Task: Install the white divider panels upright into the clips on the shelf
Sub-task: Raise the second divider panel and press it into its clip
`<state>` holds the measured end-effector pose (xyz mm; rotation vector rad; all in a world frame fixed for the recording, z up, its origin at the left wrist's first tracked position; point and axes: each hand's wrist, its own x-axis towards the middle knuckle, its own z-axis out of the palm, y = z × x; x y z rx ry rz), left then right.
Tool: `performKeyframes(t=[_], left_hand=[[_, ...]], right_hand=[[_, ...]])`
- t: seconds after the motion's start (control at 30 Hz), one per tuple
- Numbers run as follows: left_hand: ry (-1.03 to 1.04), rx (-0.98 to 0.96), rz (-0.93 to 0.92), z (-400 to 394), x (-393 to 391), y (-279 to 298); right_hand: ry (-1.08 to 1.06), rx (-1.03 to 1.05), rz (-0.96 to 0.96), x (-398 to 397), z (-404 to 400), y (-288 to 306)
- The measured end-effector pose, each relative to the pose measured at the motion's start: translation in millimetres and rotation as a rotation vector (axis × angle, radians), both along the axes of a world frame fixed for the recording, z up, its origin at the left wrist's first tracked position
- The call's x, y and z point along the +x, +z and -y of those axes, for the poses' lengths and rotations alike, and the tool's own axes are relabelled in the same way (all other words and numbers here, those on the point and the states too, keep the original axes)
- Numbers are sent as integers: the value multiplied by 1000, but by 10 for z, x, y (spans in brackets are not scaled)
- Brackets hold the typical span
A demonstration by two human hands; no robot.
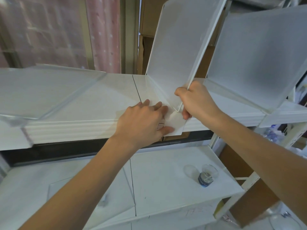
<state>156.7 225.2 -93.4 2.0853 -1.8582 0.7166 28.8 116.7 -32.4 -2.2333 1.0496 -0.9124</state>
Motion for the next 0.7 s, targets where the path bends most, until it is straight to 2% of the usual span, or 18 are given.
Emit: performKeyframes(t=[0.43, 0.53, 0.7], left_hand=[[6, -18, 4, -13, -33, 4], [16, -26, -10, -27, -38, 12], [27, -53, 8, -27, -31, 3]], right_hand=[[-77, -394, -142, 110, -166, -150], [-100, -403, -142, 133, -182, -174], [-153, -298, -49, 114, -174, -200]])
